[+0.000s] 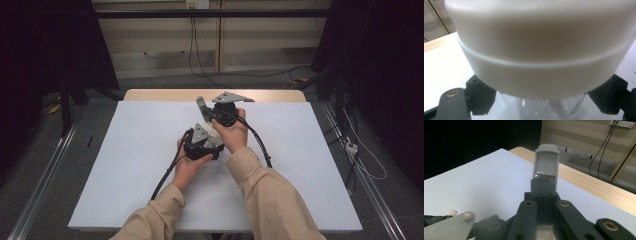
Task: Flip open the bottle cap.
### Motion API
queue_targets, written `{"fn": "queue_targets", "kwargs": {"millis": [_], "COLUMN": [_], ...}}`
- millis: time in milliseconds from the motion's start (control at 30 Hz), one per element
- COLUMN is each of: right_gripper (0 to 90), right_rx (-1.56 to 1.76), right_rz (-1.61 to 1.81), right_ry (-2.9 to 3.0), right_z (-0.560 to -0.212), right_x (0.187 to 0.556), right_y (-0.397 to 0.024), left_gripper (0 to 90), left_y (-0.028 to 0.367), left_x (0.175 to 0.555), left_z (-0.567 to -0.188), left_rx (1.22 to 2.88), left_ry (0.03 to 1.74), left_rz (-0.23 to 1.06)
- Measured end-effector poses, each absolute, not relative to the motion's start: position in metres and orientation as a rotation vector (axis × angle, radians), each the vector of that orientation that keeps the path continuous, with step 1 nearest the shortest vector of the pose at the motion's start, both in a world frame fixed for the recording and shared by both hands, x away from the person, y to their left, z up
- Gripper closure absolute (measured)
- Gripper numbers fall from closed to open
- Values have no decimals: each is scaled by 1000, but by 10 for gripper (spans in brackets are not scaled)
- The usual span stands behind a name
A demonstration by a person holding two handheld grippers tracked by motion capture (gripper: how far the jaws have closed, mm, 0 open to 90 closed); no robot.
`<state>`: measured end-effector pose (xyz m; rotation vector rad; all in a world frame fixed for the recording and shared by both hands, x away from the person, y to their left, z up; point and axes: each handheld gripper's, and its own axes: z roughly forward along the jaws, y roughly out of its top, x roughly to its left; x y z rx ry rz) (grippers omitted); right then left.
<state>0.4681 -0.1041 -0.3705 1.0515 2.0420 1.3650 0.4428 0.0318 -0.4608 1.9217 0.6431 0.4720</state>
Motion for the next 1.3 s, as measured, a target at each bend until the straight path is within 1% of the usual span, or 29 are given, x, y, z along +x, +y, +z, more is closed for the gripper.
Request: {"fn": "queue_targets", "kwargs": {"millis": [1300], "right_gripper": [900], "right_rx": [1078], "right_rz": [1346], "right_ry": [2072], "right_z": [-377], "right_x": [474], "right_y": [-100], "left_gripper": [174], "left_y": [31], "left_x": [442], "left_z": [-461], "left_rx": [1926], "left_ry": [645], "left_rz": [475]}}
